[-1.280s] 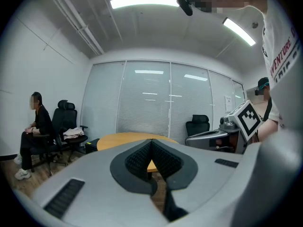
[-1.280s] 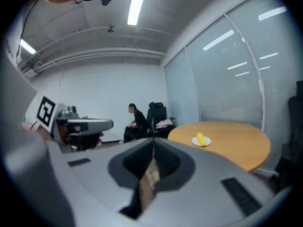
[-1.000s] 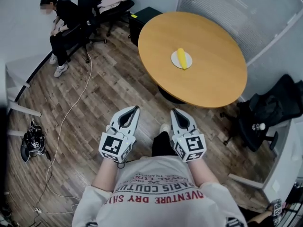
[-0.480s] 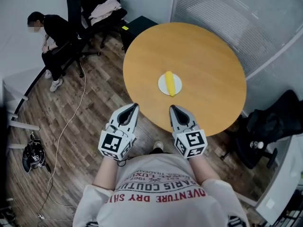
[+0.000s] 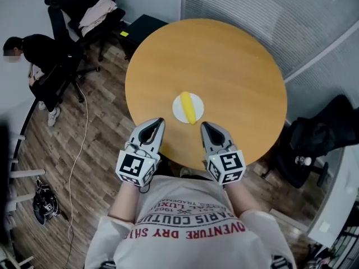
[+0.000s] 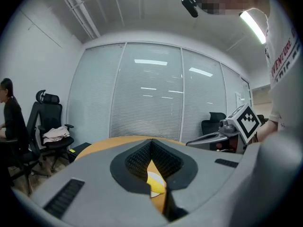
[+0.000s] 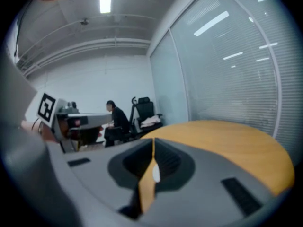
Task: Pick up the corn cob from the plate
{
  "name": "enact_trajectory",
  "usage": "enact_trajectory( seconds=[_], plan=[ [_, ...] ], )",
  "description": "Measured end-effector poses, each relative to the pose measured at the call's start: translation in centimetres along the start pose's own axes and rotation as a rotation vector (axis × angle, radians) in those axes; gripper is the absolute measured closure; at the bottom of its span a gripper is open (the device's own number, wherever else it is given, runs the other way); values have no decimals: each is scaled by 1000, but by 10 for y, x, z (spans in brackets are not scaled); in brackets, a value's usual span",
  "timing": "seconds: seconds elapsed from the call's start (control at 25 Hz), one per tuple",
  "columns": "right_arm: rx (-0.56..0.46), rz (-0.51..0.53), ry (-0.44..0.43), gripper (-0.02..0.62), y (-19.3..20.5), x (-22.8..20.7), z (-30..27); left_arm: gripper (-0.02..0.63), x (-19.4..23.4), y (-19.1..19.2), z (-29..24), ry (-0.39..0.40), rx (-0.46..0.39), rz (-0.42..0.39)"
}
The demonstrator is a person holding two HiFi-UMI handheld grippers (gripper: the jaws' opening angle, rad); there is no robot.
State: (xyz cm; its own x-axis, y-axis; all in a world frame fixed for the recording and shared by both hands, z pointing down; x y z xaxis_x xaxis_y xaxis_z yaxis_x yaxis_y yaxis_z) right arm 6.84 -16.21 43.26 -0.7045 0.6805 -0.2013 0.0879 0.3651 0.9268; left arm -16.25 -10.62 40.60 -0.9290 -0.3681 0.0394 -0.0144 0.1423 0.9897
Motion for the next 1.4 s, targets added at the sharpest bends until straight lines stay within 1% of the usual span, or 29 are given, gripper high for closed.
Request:
enact_trajectory(
  seconds=[0.12,0.32,0.44,0.52,0.64,0.8,0.84,0.88,0.92,1.0,1.08,1.28,1.4],
  plan=[
    [12,-35,65,566,-2,-7,-21,574,26,-1,-30,78,19,-11],
    [25,-106,190,566,-3,-13,-61,574,76,1,-78,224,78,-61],
    [50,-117,253,566,0,-13,-83,574,103,1,-101,282,96,-64],
    [73,-131,281,566,4,-15,-94,574,115,4,-116,324,102,-65],
    [131,-146,294,566,11,-17,-111,574,129,13,-134,381,124,-60],
    [222,-119,319,562,22,-19,-134,574,143,31,-152,436,167,-40],
    [244,-115,326,538,25,-19,-139,574,146,35,-155,446,178,-34],
    [271,-114,329,454,28,-20,-145,574,149,39,-158,454,188,-27],
    [302,-116,330,415,33,-21,-151,574,151,43,-161,460,196,-19],
    [383,-125,325,369,44,-26,-164,574,157,49,-166,470,207,-5],
    [479,-127,315,346,57,-35,-176,574,161,55,-172,474,218,7],
    [680,-115,272,334,82,-52,-202,574,169,72,-181,477,259,42],
    [765,-105,256,334,93,-57,-210,574,169,79,-183,476,274,56]
  ],
)
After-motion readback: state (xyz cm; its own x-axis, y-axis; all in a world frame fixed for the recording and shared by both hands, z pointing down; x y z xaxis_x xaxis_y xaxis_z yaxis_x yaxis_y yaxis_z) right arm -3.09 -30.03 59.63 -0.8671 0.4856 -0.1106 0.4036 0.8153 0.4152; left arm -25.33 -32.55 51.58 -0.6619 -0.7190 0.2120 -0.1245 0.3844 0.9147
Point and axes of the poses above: the fingertips, and each gripper's own axes: z backward along the fingers, x to its left, y out of its underside, the point moved 10 cm from there along z, backward along the fingers, and after that the axes turned 3 degrees about -z, right-handed, at the moved point
